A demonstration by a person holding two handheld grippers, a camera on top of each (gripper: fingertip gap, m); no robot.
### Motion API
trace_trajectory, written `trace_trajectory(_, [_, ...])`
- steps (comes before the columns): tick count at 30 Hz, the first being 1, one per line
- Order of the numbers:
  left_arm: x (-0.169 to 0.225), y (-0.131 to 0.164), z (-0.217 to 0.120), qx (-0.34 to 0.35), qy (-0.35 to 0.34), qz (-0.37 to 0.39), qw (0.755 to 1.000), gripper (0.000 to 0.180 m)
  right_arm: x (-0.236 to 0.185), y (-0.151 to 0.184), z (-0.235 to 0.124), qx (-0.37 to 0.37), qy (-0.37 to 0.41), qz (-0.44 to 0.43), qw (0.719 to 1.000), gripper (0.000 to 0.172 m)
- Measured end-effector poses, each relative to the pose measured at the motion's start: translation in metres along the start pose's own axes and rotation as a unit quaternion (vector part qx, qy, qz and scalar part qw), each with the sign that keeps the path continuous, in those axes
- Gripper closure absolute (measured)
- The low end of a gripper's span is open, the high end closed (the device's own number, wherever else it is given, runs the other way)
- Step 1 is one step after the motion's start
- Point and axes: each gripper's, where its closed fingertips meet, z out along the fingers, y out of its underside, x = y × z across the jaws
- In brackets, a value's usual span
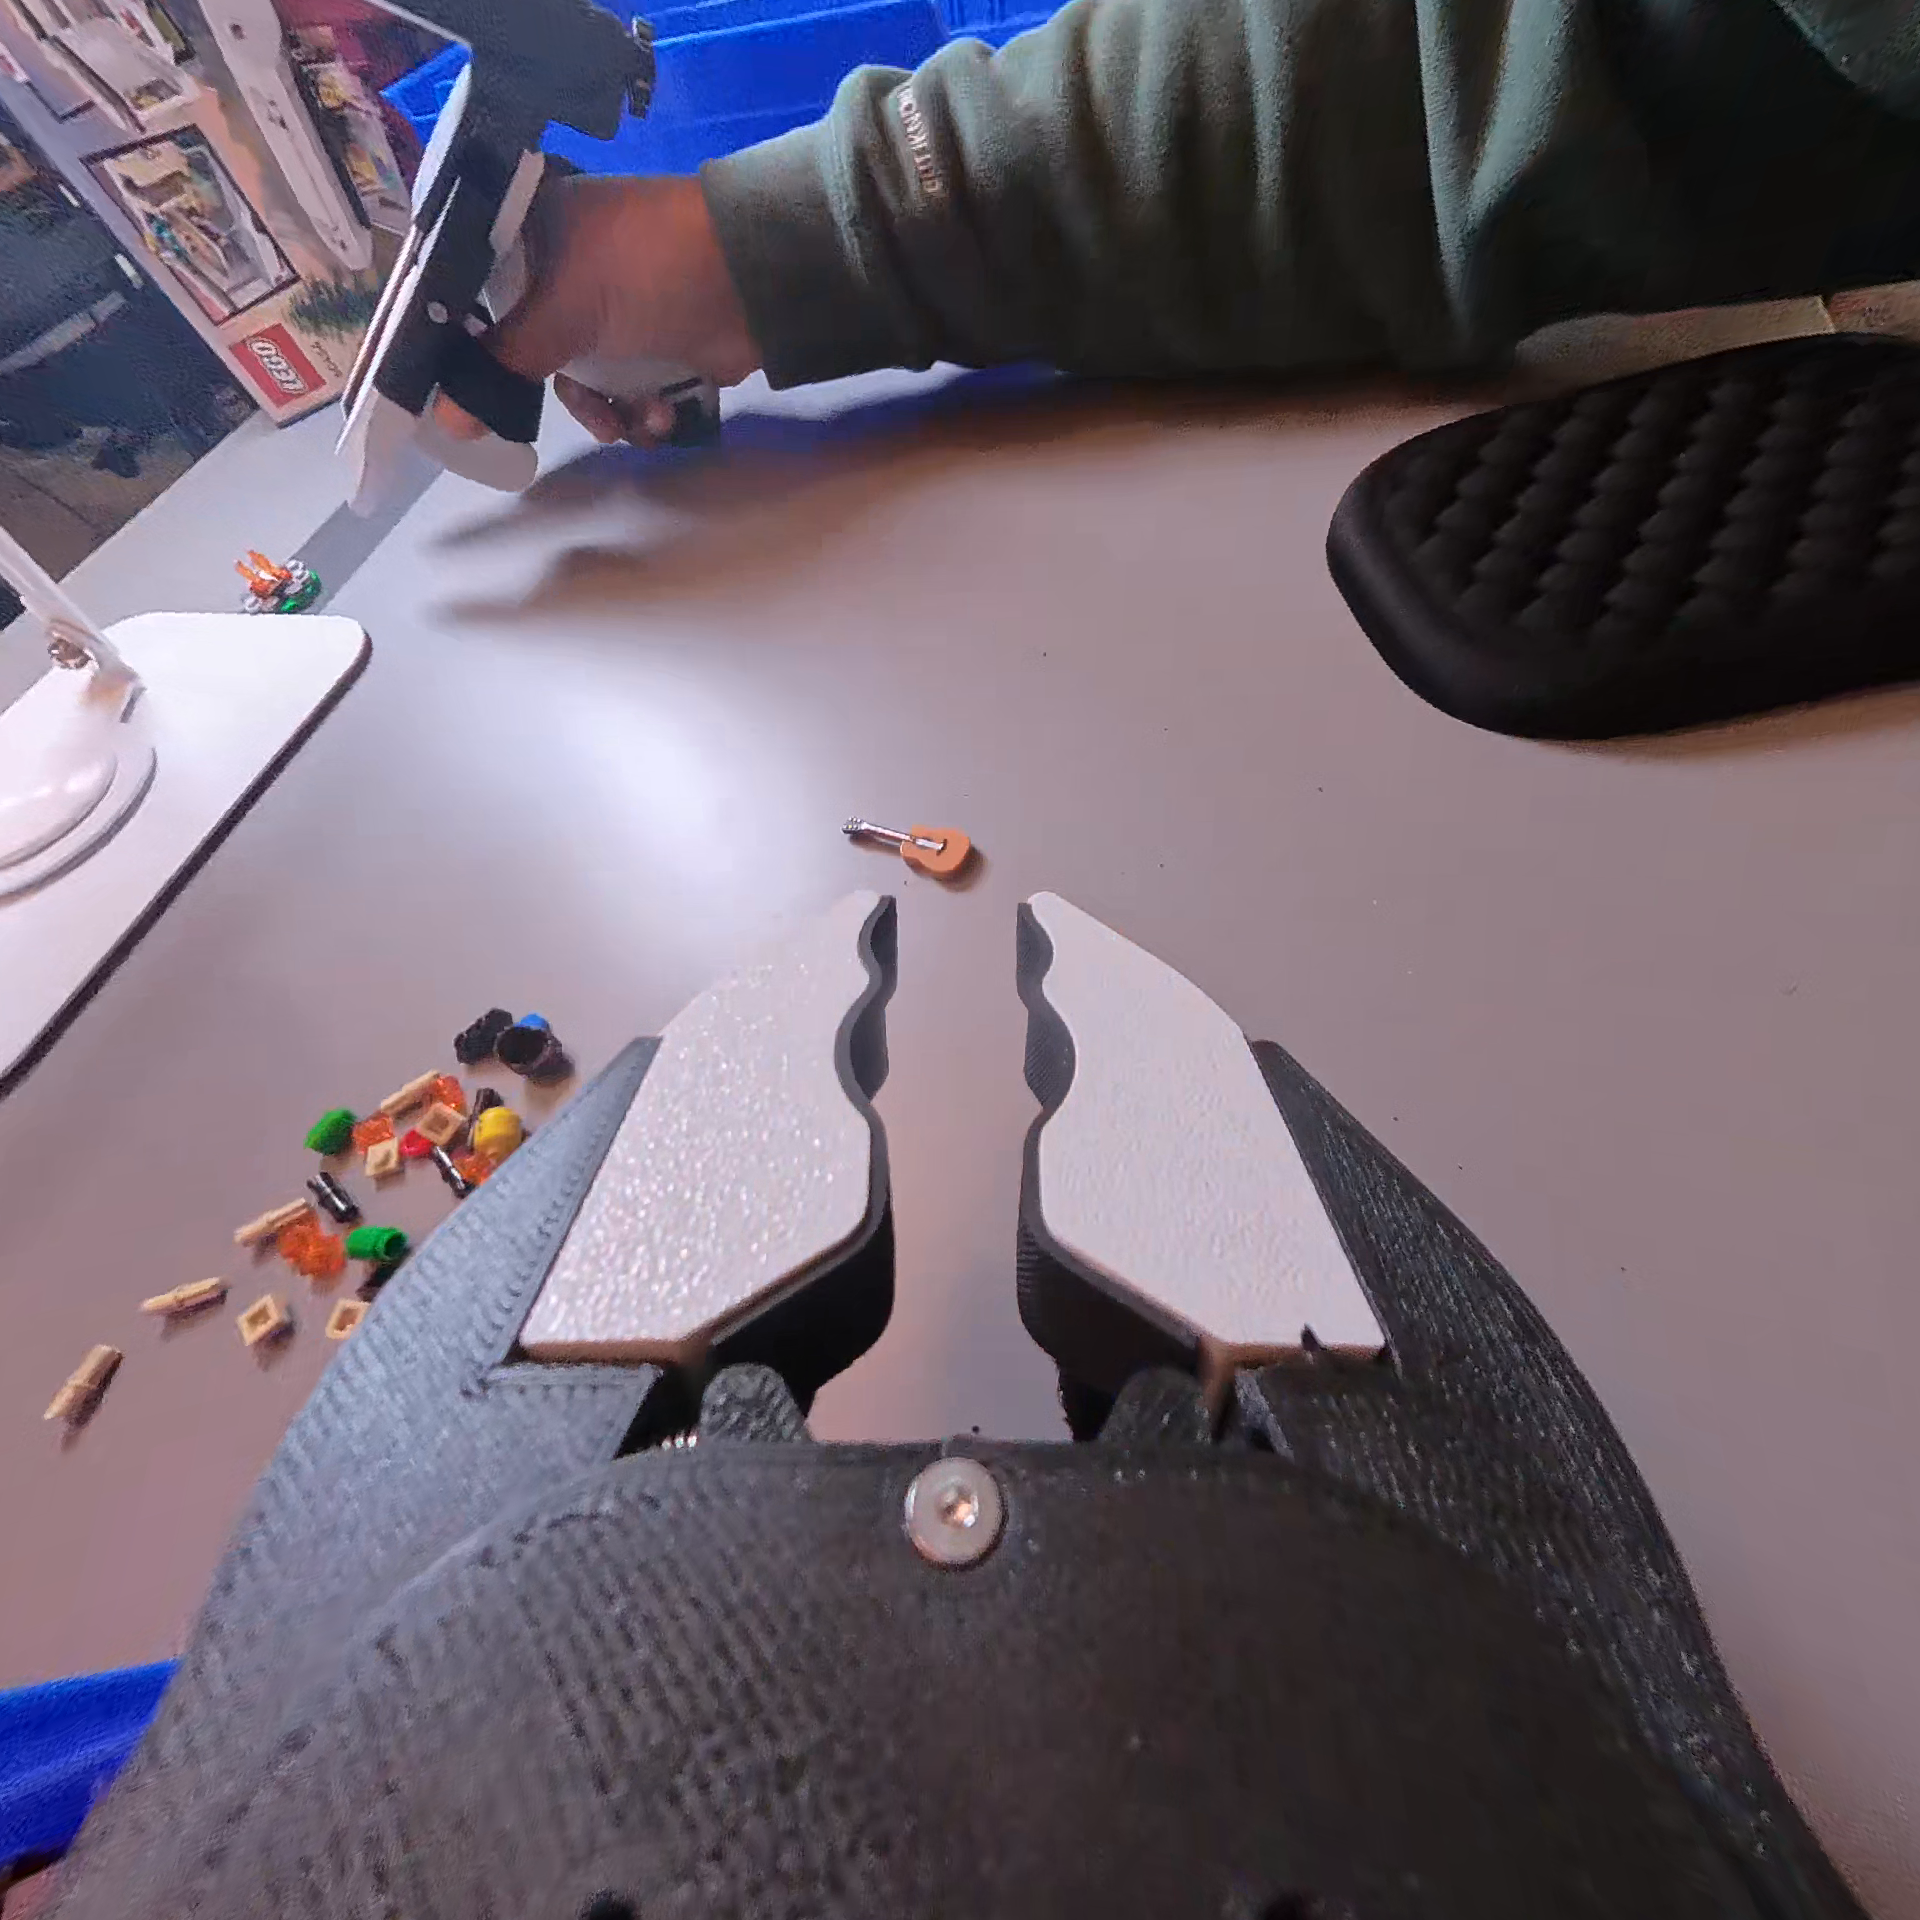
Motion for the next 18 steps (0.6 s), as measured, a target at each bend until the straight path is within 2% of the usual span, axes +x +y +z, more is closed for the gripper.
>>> trace_trajectory(3, [-0.002,0.001,0.0,0.017,-0.003,-0.012,1.0,0.159,0.01,0.002,0.023,-0.042,0.006,0.007,0.999,0.123])
trace_trajectory(9, [0.001,-0.002,0.003,0.038,0.007,-0.017,0.999,0.162,0.02,-0.011,0.051,-0.055,0.01,-0.015,0.998,0.123])
trace_trajectory(18, [0.005,0.002,0.003,0.036,0.015,-0.011,0.999,0.163,0.015,-0.017,0.056,-0.044,-0.069,-0.09,0.993,0.146])
